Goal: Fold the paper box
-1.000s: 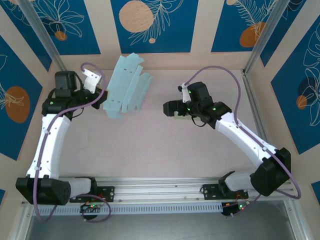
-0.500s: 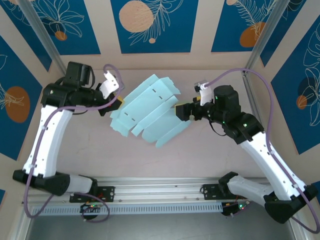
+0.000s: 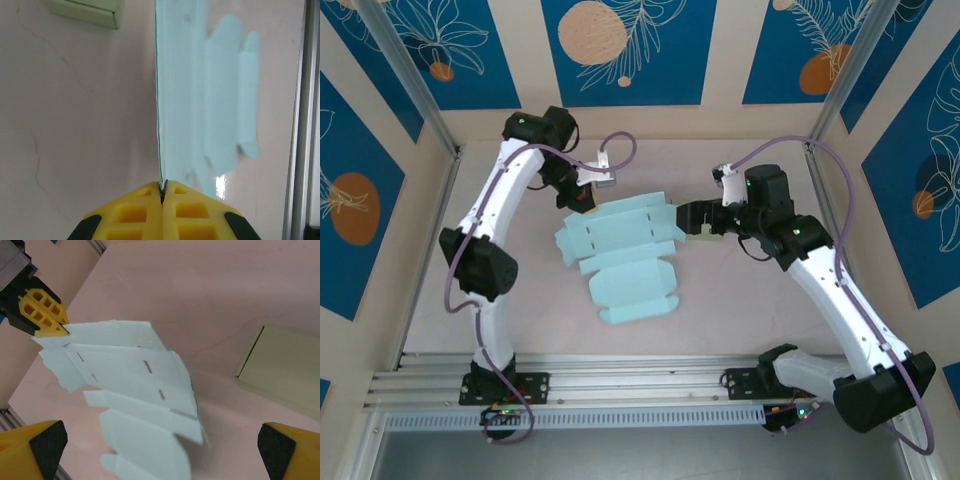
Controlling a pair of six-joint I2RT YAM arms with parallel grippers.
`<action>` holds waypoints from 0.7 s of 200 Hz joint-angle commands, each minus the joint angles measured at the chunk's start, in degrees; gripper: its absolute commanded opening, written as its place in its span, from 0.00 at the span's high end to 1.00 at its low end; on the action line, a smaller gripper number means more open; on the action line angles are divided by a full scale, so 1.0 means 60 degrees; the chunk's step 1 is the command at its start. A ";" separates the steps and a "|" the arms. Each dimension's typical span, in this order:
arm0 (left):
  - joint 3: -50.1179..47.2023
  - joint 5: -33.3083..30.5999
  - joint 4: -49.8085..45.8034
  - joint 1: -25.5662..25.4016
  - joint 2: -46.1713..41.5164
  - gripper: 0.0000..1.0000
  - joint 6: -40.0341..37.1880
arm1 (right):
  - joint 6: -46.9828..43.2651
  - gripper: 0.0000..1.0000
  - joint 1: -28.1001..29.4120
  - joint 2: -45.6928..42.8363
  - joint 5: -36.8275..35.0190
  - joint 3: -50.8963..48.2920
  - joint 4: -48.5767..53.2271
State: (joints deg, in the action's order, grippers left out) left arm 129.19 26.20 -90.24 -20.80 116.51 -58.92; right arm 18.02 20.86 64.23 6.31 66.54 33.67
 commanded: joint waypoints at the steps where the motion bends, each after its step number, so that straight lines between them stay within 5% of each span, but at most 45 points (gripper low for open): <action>1: 0.0614 -0.0109 0.0214 -0.0263 -0.0122 1.00 -0.0481 | 0.0403 0.02 -0.0207 0.0245 0.0729 -0.0226 -0.0359; 42: -0.0501 -0.0910 0.2364 -0.0717 -0.0041 1.00 0.0111 | 0.0840 0.05 -0.0219 0.0434 0.0354 -0.0884 -0.0703; 71: -0.3633 -0.2775 0.5917 -0.1124 -0.1155 1.00 0.0371 | 0.1281 0.05 -0.0323 0.0311 -0.0097 -0.1324 -0.0916; 140: -1.0439 -0.4596 1.4097 -0.1726 -0.4737 1.00 0.0428 | 0.2383 0.16 -0.0603 0.0674 0.0377 -0.1720 -0.1700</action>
State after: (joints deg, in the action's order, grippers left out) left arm 74.37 4.75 -28.40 -28.97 94.19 -55.90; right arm 28.84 17.54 67.22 5.74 57.14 27.20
